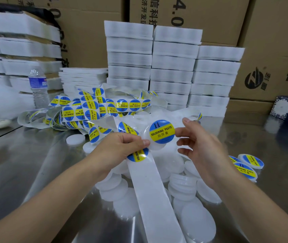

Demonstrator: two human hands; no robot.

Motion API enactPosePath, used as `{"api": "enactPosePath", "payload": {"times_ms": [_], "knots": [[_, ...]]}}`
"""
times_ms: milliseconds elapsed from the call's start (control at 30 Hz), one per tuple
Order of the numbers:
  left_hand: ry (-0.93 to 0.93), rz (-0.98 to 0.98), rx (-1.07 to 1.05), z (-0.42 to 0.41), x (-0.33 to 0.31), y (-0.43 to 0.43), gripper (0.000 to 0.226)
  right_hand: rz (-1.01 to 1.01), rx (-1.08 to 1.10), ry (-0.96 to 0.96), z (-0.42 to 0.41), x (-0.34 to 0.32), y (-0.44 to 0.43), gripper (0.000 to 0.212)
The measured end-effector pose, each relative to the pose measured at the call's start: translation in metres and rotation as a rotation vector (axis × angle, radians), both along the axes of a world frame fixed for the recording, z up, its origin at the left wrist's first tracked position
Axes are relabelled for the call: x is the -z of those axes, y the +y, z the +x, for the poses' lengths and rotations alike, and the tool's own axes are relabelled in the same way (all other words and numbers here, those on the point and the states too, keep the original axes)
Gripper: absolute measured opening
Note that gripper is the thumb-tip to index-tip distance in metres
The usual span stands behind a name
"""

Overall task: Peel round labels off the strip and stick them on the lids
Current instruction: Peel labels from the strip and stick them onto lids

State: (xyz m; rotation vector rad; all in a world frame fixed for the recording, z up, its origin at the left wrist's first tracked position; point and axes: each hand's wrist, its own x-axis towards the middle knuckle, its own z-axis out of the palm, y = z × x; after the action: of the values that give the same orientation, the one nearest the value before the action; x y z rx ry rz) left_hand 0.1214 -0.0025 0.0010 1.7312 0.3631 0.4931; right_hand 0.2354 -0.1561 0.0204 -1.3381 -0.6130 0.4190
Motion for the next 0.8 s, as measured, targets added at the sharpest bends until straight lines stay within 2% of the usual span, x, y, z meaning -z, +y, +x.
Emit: {"api": "enactPosePath", "payload": {"times_ms": [800], "knots": [[-0.006, -0.002, 0.006, 0.0018, 0.0008, 0.0016, 0.039, -0.064, -0.041, -0.002, -0.0061, 0.0005, 0.0018, 0.039]]}}
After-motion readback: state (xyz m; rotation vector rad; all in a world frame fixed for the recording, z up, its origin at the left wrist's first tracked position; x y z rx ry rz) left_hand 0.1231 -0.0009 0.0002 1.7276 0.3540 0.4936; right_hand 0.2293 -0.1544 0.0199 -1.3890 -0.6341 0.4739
